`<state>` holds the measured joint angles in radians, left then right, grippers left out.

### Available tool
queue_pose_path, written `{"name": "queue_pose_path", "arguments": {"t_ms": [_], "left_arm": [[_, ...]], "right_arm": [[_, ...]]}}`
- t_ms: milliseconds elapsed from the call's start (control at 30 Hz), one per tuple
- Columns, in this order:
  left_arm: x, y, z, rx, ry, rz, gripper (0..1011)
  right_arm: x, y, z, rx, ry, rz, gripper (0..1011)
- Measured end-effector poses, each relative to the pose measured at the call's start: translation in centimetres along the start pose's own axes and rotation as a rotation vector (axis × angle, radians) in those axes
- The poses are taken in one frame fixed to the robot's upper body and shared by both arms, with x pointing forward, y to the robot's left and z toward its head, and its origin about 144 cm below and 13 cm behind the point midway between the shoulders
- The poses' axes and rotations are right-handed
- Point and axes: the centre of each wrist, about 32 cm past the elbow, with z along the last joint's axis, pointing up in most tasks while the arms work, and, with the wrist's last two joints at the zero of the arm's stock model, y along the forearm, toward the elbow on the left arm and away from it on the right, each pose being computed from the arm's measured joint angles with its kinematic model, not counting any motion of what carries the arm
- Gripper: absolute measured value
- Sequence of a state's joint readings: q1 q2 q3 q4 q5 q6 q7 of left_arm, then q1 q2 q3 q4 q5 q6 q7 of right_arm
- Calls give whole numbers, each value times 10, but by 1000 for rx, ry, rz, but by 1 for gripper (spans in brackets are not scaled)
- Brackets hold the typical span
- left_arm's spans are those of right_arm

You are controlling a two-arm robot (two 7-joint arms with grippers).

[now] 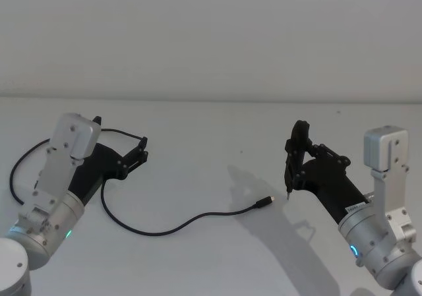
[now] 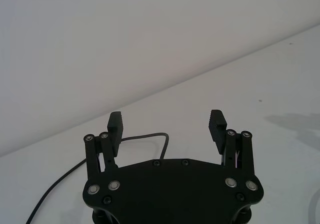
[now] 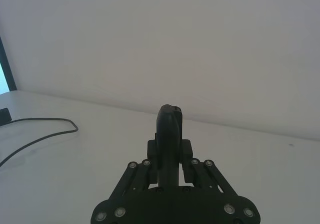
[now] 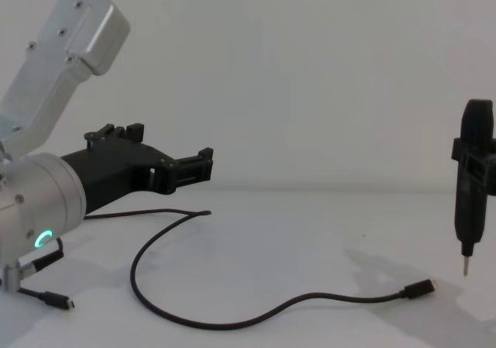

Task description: Pick up the data cable with the one hand.

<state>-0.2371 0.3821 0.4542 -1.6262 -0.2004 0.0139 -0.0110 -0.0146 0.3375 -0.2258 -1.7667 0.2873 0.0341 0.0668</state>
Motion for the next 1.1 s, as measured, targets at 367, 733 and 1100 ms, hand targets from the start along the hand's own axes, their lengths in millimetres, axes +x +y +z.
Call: {"name": "queue_pose_path", "arguments": {"t_ms": [367, 733, 1100], "left_arm": [[0, 0, 0, 0, 0, 0, 1001], [0, 0, 0, 0, 0, 0, 1001], [0, 0, 0, 0, 0, 0, 1001]], "right_arm": [[0, 0, 0, 0, 0, 0, 274], [0, 0, 0, 0, 0, 0, 275], [0, 0, 0, 0, 0, 0, 274]]}}
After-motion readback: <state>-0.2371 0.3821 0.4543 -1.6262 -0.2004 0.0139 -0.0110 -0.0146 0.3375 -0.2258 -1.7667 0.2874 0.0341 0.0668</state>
